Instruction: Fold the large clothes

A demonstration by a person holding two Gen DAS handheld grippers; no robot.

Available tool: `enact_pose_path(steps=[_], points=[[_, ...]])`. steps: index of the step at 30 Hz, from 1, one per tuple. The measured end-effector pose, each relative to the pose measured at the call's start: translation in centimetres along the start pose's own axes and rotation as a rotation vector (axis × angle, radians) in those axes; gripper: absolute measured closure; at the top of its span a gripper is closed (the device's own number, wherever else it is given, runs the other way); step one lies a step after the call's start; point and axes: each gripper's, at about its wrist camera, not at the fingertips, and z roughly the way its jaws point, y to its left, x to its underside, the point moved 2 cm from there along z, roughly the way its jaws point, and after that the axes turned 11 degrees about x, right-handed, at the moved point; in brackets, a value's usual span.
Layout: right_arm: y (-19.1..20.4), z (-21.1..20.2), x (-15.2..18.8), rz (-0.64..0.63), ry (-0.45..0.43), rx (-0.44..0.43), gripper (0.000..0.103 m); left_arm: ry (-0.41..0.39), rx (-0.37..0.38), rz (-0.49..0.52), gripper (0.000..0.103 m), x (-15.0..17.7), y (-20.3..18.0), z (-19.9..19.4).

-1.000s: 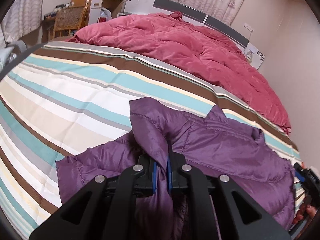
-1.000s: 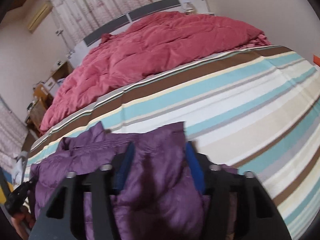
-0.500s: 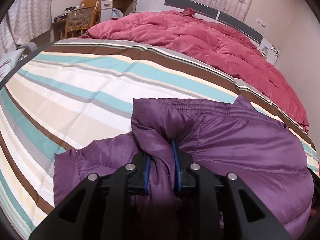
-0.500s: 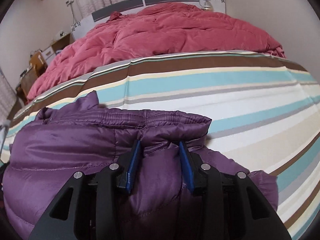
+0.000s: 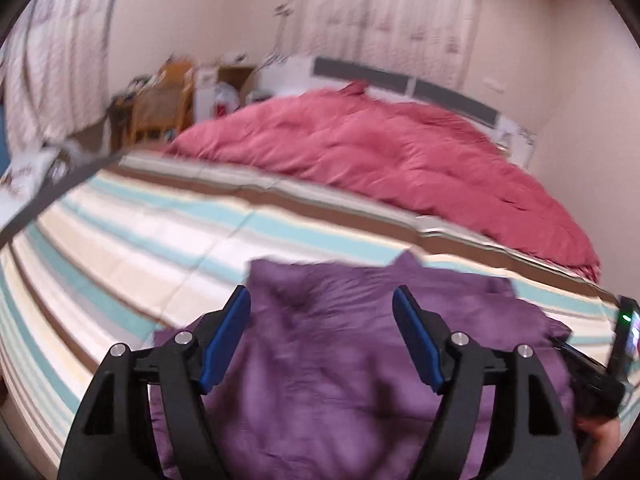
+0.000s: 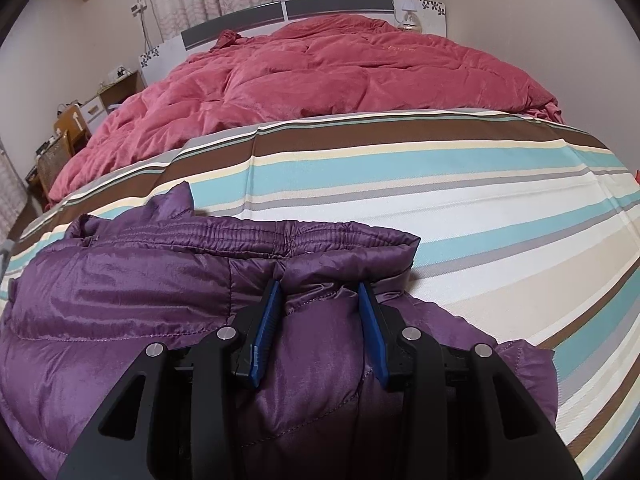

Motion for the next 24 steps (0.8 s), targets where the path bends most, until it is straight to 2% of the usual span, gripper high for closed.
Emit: enact_pose_path(steps=[2,3,4,7,9,11,18,21,24], points=[[0.0,-0.1,0.0,0.001,-0.002,0.001,0.064,0.023,0.019,0.076,0.03,-0.2,-2.1,0.7],[0.0,-0.1,0.0,0.001,-0.003,0.001,0.064,0.037,0.021,0.108,0.035,-0.2,-2.9,1.2],[0.0,-0.1,0.0,0.003,-0.003,0.0,0.064,0.061,0.024,0.143,0.044,0.0,-3.7,2.3],[0.0,-0.1,0.0,0.001,-0.003,0.001,0.064,0.136,0.016,0.204,0.053,0.8,-4.9,5.3],[-0.1,-0.1,0.0,0.001,-0.002,0.002,0.064,0.183,0.007,0.217,0.055,1.9,-5.1,6.9],[-0.1,-0.1,0.0,0.003,-0.003,-0.001,0.063,0.233,0.024,0.195,0.054,3.3,-4.8,8.6],[-0.3,-0.2,-0.2,0.001,0.002,-0.006,0.063,0.262,0.02,0.193,0.053,4.0,-4.9,9.6],[-0.8,-2.6,-0.7,0.035,-0.031,-0.047,0.063,0.263,0.032,0.15,0.045,3.3,-4.4,8.1],[0.4,-6.7,-0.6,0.039,-0.094,-0.15,0.063,0.209,0.055,0.071,0.036,2.9,-4.0,5.4]])
